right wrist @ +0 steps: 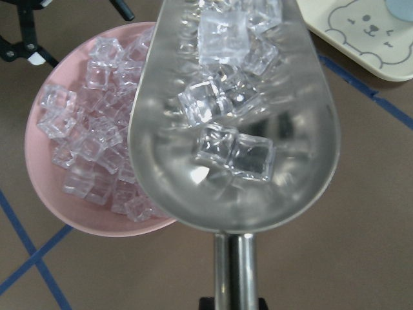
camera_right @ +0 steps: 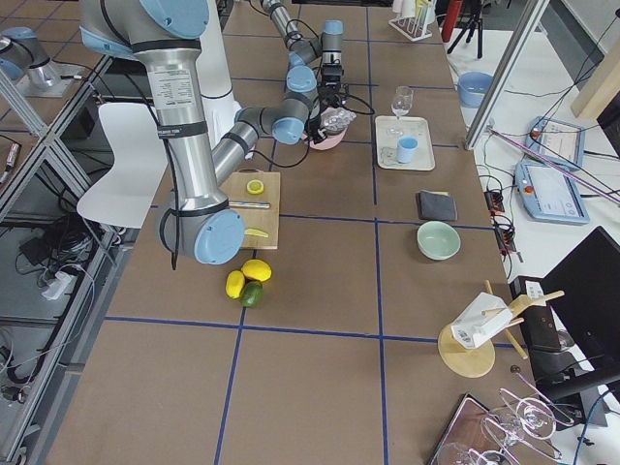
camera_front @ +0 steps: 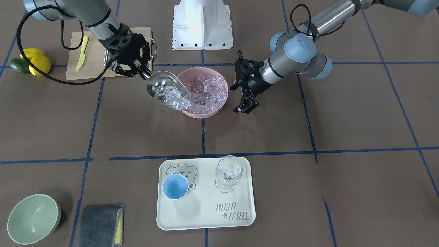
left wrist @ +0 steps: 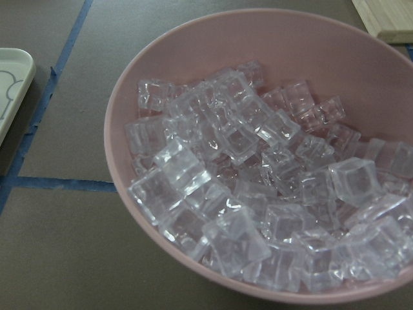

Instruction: Put ice in cup with scoop

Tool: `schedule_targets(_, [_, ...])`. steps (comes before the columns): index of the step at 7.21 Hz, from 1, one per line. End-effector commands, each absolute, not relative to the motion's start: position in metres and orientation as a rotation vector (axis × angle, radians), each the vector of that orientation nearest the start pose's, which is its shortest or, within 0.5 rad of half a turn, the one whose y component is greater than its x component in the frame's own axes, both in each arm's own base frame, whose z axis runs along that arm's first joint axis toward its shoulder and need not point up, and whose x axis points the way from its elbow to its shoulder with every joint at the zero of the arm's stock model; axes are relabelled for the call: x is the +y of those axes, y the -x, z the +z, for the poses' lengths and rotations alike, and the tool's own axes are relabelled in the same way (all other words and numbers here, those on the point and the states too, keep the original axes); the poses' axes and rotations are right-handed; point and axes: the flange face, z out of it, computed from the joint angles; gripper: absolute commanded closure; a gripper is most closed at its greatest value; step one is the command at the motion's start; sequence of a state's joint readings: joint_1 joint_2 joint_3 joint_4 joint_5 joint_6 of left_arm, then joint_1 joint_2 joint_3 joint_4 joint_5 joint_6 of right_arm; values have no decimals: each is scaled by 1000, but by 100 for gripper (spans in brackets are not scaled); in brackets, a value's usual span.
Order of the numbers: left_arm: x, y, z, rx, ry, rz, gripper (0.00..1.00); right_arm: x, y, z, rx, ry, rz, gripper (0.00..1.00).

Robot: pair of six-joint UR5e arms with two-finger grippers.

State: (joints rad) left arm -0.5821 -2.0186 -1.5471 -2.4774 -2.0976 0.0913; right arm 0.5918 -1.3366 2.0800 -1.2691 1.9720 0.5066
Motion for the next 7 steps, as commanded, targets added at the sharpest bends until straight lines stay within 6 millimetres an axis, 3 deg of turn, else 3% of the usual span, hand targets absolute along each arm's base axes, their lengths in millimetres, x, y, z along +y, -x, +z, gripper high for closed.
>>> schedule_targets(1, [-423, -466, 328, 1023, -1043, 1227, 0, -395, 359, 265, -925, -465, -572, 100])
schedule_targets(3, [-422, -442, 349, 1021, -1013, 1223, 0, -425, 373, 240, -879, -390, -485, 100])
schedule_targets(4, [-416, -431, 355, 1019, -1012, 1223, 0, -441, 380, 242, -848, -355, -458, 100])
schedule_targets(7, [-415, -429, 358, 1016, -1008, 1221, 0, -497, 393, 238, -840, -271, -400, 100])
